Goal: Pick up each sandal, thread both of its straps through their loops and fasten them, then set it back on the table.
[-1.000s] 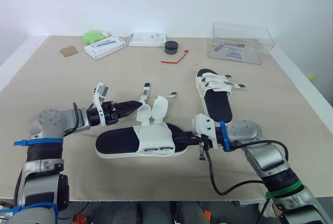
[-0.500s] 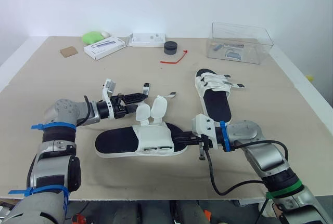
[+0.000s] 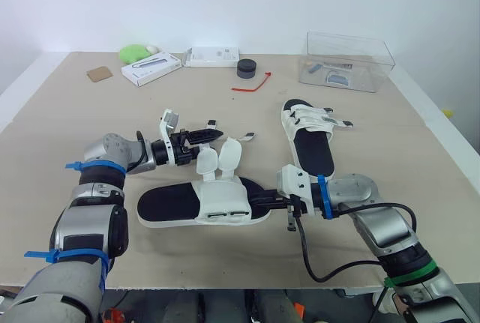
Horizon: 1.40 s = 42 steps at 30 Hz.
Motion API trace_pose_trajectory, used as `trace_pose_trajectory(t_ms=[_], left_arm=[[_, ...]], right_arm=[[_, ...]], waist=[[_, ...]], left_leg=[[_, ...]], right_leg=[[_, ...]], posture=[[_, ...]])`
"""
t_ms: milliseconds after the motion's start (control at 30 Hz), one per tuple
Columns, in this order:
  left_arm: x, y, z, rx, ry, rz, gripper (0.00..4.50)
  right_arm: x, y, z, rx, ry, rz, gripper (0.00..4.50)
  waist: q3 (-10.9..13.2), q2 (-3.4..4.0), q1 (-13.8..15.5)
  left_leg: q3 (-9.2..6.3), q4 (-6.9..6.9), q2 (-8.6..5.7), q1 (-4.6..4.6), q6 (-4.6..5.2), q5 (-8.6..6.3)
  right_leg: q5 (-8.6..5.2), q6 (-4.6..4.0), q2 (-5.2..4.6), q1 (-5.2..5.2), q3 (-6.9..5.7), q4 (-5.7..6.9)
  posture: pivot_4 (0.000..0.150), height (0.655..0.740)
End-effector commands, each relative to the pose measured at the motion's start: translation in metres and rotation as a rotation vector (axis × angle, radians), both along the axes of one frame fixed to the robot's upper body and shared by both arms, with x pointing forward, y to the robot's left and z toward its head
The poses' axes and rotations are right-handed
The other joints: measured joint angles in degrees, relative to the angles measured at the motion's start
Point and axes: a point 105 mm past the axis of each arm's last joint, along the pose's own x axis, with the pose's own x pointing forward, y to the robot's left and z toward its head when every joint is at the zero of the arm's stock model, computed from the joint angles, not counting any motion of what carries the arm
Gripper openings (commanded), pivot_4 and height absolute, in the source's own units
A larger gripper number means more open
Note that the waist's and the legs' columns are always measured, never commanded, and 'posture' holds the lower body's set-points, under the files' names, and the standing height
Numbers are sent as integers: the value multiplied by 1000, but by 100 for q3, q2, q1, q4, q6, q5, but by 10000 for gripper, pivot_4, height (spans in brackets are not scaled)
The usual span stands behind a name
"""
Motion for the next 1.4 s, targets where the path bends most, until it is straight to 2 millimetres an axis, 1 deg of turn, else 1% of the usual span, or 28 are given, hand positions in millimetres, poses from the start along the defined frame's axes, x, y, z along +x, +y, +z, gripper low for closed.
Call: trace_pose_trajectory(t_ms=[33,333,600,767,867,900,1000,1100,1133,1200,1267,1300,1333,1400], left_arm=[[10,2,16,-26,-61,35,45000],[16,-1,30,-59,-121,36,45000],[26,8,53,-107,-192,103,45000],[24,6,55,-108,-205,85,45000],[24,5,55,-105,-221,83,37147],[24,5,53,-88,-233,79,30831],[24,6,54,-63,-270,80,17365],[26,7,59,-7,-362,83,2056],[26,7,61,18,-396,80,309],[24,3,64,94,-488,57,309],[19,-2,61,199,-582,13,309],[16,-5,57,274,-656,-17,309],[10,-9,53,383,-779,-58,309],[-6,-17,43,626,-1090,-162,309]], right_arm=[[-1,1,10,6,-56,12,298],[-3,1,9,-1,-59,15,298],[-3,1,8,-13,-66,22,298],[-3,0,8,-16,-69,24,298],[-3,0,8,-18,-69,27,0],[-3,0,8,-19,-70,28,0],[-3,0,8,-20,-69,29,0],[-2,0,8,-23,-70,31,0],[-2,0,8,-24,-70,32,0],[-3,0,8,-24,-68,35,0],[-3,0,8,-25,-67,36,0],[-3,0,8,-26,-66,36,0],[-3,0,7,-27,-65,36,0],[-3,0,7,-27,-61,37,0]], waist=[[0,-1,1],[3,-4,1],[6,-11,1],[11,-19,1],[12,-21,1],[12,-21,1],[12,-21,2],[13,-22,2],[13,-22,2],[13,-21,1],[13,-21,2],[13,-21,2],[13,-21,2],[13,-21,0]], left_leg=[[-1,0,0,0,0,0],[-1,0,-2,-4,1,0],[-2,0,-1,-4,1,0],[-3,0,-1,-5,1,0],[-4,0,-1,-6,1,0],[-4,0,-1,-6,1,0],[-4,0,-1,-6,0,0],[-4,0,-1,-6,1,0],[-4,0,-1,-6,0,0],[-4,0,-1,-6,0,0],[-3,0,-1,-6,0,0],[-4,0,-1,-7,0,0],[-3,0,-1,-6,0,0],[1,-3,0,-3,-1,-2]], right_leg=[[0,0,0,0,-1,0],[-2,3,-2,-2,-1,0],[-2,3,-1,-2,-1,0],[-2,3,-2,-3,-2,0],[-2,3,-2,-3,-3,0],[-2,3,-2,-3,-3,0],[-2,3,-2,-3,-3,1],[-2,3,-2,-3,-3,1],[-2,3,-2,-3,-3,1],[-2,3,-2,-3,-2,1],[-2,3,-3,-3,-1,1],[-2,3,-4,-3,-1,1],[-2,3,-4,-3,0,1],[-2,2,-4,-3,6,2]], posture=[[1500,7400],[1500,7400],[1500,7400],[1500,7400],[1500,7400],[1500,7400],[1500,7400],[1500,7400],[1500,7400],[1500,7400],[1500,7400],[1500,7400],[1500,7400],[1500,7400]])
